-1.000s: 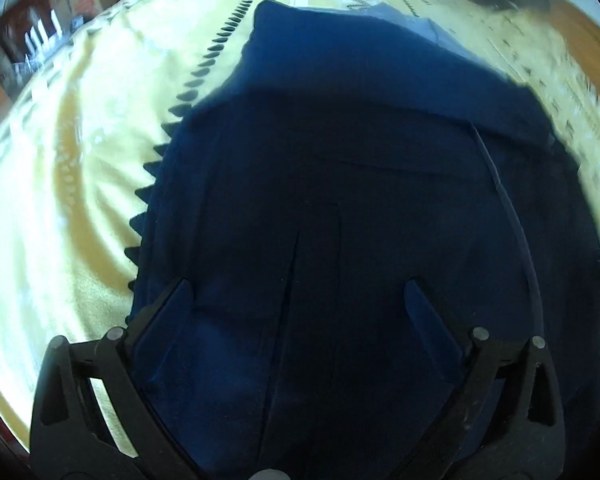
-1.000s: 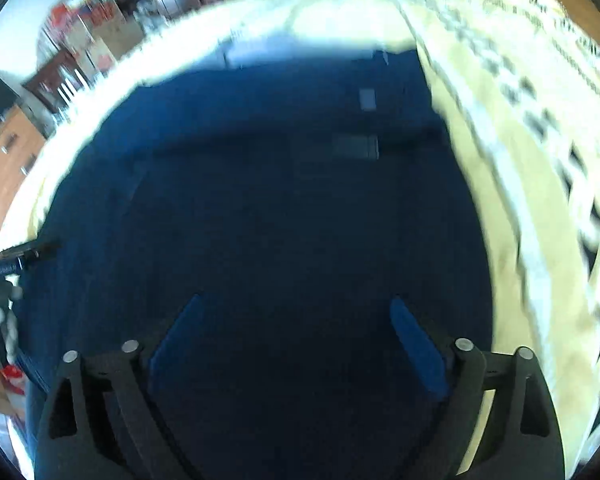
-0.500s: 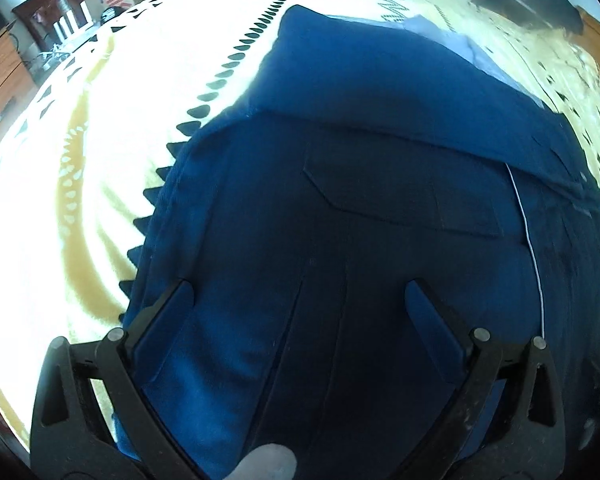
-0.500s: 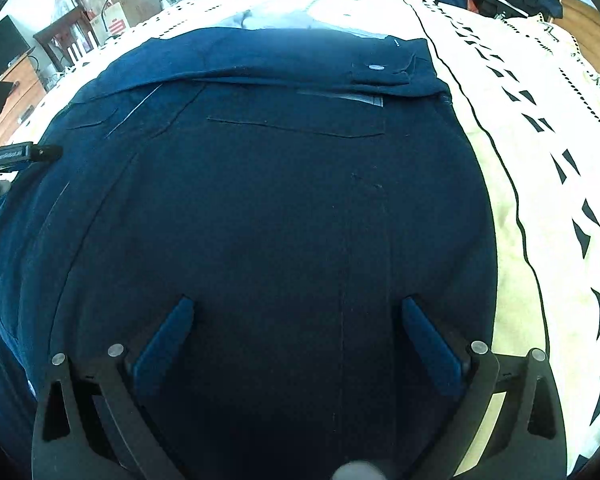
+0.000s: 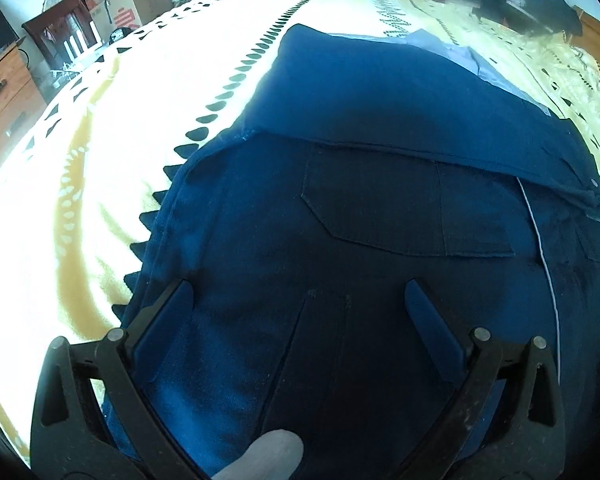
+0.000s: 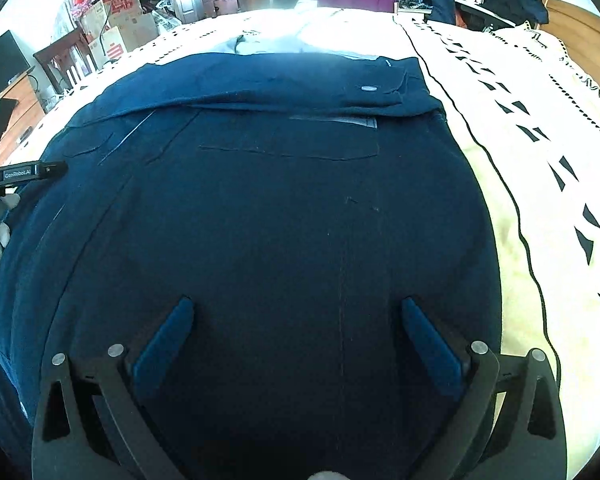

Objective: Fold small clothes

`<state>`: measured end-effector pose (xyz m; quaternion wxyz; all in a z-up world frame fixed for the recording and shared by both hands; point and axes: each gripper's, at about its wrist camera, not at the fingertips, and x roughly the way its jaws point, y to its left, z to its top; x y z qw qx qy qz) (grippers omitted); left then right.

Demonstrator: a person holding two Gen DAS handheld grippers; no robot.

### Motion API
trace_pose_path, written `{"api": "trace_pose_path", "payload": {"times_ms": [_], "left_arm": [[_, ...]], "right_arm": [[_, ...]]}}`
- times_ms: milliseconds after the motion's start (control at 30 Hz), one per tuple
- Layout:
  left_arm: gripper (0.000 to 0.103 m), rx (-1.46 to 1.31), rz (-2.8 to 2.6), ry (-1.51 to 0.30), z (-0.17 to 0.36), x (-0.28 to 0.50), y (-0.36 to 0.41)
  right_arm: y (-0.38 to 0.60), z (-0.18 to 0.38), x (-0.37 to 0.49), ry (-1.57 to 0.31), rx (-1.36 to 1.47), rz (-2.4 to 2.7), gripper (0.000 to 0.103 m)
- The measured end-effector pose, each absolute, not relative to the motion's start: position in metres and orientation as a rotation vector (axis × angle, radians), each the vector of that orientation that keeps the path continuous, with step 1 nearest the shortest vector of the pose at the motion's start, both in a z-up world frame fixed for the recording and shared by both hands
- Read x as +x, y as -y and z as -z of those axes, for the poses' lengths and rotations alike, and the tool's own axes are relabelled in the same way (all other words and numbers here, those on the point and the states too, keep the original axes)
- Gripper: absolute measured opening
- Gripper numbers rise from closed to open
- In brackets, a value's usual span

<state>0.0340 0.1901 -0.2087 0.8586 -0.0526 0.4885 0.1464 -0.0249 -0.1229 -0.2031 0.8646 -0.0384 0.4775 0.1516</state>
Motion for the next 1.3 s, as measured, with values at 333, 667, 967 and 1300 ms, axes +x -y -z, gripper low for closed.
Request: {"api": "trace_pose_path", "payload": {"times_ms": [333, 667, 967, 1300], "left_arm": [[0.103, -0.121, -0.315, -1.041, 0.206, 0.034, -0.19], [0.103, -0.151, -0.288, -1.044, 0.199, 0.039, -0.201], [0.103, -0.114, -0.27, -1.057, 0.198, 0.035, -0.197], [0.103, -0.088, -0.282, -1.084, 0.198, 0.032, -0.189]], "right_arm": [[0.121, 0.204, -0.02, -1.039, -0.1, -0.337, 0.103], [0.124, 0.202, -0.018, -1.139, -0.093, -0.342, 0.103], [0.114, 0.203, 0.003, -1.305, -0.146, -0.325, 0.103], [0.11, 0.205, 0.011, -1.335, -0.181, -0.34, 0.103]]}}
